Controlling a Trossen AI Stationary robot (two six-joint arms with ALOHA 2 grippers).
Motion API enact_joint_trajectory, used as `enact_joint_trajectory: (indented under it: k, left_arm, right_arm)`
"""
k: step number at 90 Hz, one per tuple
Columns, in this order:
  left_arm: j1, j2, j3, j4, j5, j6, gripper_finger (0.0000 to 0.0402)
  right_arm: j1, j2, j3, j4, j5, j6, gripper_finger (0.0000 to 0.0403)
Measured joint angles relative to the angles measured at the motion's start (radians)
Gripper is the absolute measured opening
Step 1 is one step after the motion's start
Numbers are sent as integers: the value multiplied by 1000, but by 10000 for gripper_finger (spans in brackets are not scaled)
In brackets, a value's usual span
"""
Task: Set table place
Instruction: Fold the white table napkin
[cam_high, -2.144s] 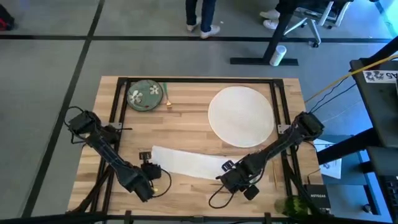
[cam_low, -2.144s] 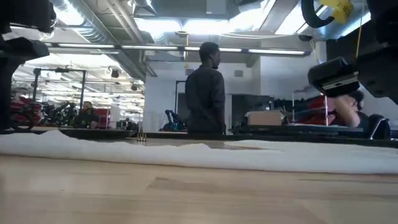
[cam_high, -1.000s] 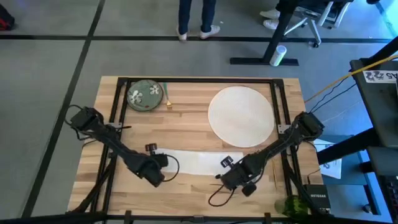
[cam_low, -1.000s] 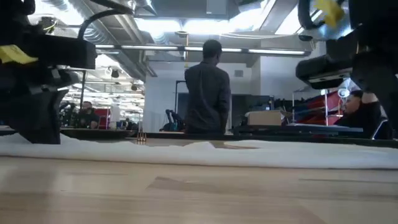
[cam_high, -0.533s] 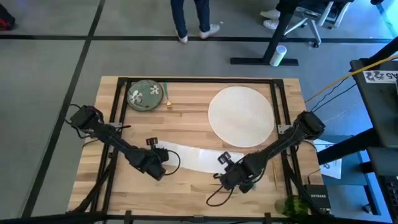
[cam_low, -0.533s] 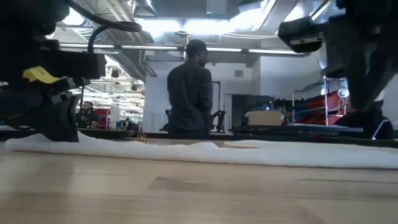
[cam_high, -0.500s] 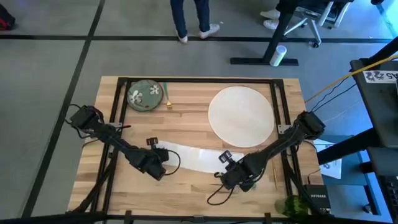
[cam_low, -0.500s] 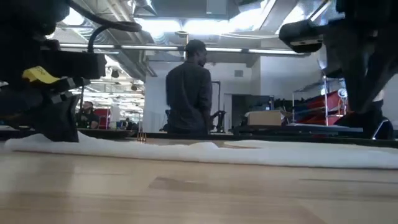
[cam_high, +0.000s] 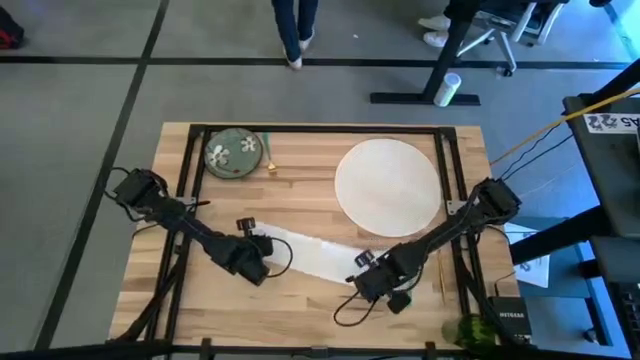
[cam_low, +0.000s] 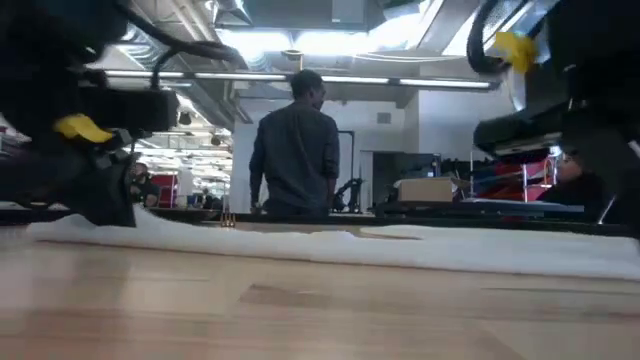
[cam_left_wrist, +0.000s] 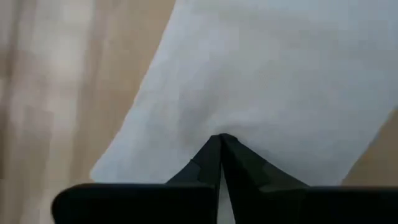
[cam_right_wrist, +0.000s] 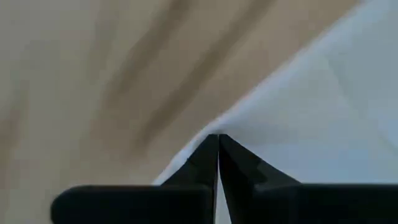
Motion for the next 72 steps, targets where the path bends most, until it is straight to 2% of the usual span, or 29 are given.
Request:
enact_joint_trajectory:
  k: [21, 42, 59, 72]
  left_arm:
    - [84, -3, -5, -3, -122, 110, 0]
    - [132, -52, 59, -13, -144, 210, 0]
    - [107, -104, 130, -35, -153, 227, 0]
    - [67, -111, 178, 7, -120, 237, 0]
  right_arm:
    - [0, 3, 0, 112, -17, -9, 0]
    - [0, 3, 26, 95, -8, -42, 0]
    - [0, 3, 87, -45, 66, -71, 0]
    - [0, 3, 132, -257, 201, -63, 0]
